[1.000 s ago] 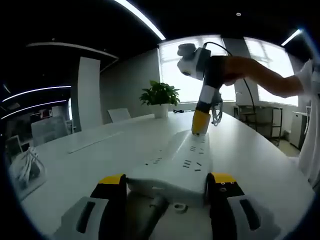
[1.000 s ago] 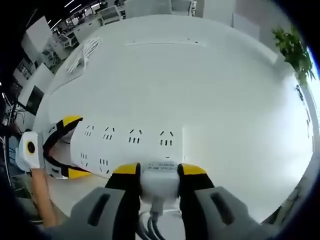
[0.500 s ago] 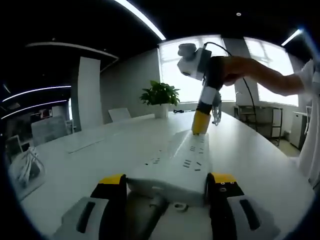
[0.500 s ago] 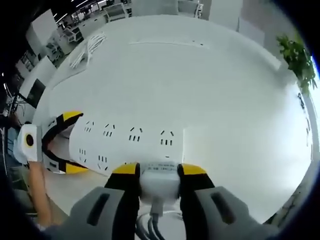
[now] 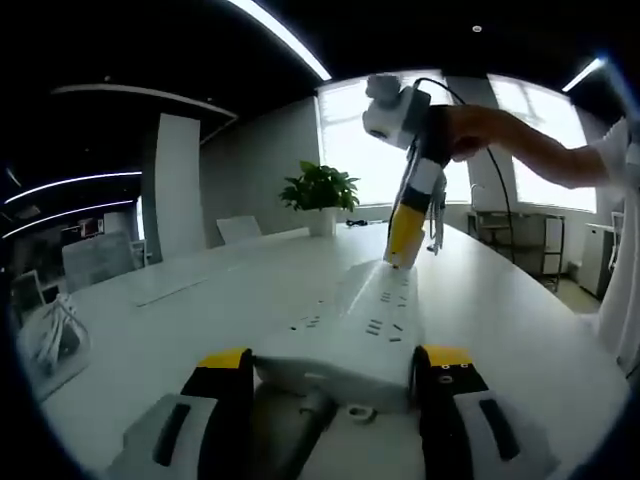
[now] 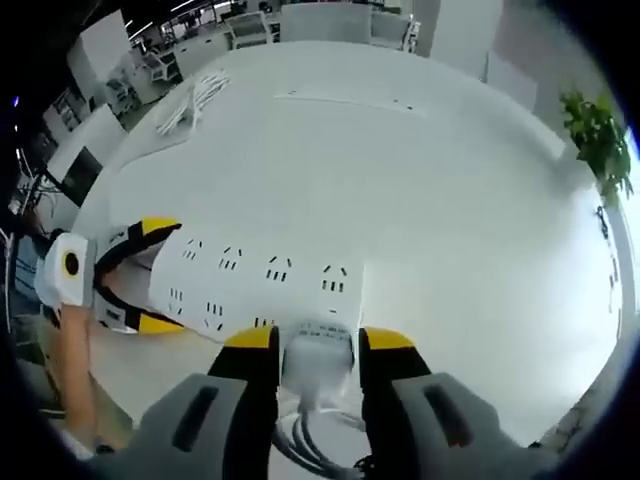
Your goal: Straighten the power strip on the desk, plug the charger into it
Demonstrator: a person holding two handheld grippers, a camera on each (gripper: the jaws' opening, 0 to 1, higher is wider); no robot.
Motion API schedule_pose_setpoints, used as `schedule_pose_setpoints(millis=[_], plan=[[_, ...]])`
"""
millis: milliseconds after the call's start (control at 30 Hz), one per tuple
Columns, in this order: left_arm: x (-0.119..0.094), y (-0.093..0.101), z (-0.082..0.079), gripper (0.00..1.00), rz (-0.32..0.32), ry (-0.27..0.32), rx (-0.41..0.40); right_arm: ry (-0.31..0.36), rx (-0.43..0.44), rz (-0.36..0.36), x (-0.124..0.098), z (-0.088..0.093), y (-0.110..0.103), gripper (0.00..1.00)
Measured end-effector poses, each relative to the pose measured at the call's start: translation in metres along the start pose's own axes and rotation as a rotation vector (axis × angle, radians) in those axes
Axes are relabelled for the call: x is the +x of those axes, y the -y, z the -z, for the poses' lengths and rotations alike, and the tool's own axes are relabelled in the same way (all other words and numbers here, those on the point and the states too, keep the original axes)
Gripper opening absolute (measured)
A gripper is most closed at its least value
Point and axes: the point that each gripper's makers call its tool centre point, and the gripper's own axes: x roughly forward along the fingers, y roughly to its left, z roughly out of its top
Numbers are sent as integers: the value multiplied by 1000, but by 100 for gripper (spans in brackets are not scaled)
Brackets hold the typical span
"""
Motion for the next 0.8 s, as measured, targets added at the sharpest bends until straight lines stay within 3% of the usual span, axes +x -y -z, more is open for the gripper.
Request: schedule_pose_setpoints(millis=[200, 533, 800], plan=[[0, 0, 0, 67, 0, 0, 0, -19, 7, 0, -2, 11, -4, 26], [0, -1, 0, 67, 0, 0, 0, -47, 108, 4, 4, 3, -3, 24], [0, -1, 1, 67, -2, 0, -1, -83, 105, -30, 5, 3, -3, 23]])
